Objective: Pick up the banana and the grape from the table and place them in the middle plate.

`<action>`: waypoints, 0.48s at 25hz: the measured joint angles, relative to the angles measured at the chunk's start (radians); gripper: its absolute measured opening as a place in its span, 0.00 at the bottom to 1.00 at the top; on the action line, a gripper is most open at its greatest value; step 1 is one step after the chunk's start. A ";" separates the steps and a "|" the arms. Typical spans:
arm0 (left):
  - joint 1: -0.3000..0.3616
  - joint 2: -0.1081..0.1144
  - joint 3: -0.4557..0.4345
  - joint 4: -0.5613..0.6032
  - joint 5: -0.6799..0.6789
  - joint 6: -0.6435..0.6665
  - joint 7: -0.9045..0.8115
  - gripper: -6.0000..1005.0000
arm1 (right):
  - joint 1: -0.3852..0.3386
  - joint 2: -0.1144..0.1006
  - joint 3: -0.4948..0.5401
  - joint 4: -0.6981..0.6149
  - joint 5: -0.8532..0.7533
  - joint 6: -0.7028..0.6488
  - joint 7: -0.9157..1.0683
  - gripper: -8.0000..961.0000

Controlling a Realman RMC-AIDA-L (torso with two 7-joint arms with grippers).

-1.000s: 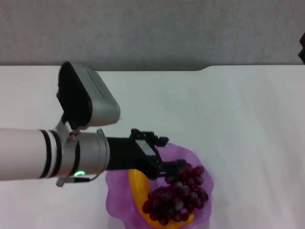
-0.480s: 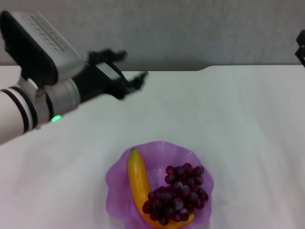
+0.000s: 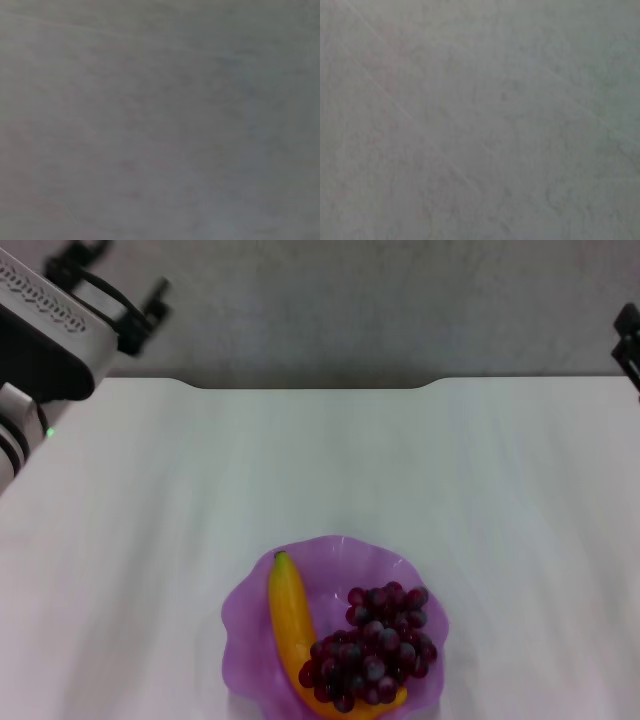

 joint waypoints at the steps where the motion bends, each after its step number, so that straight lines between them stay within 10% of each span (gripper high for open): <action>1: -0.013 0.001 0.015 0.023 0.009 0.071 0.023 0.68 | 0.003 0.000 -0.002 0.002 0.000 0.000 0.000 0.80; 12: -0.087 0.004 0.124 0.287 0.378 0.759 -0.326 0.68 | 0.022 -0.001 -0.015 0.016 0.000 0.004 0.000 0.80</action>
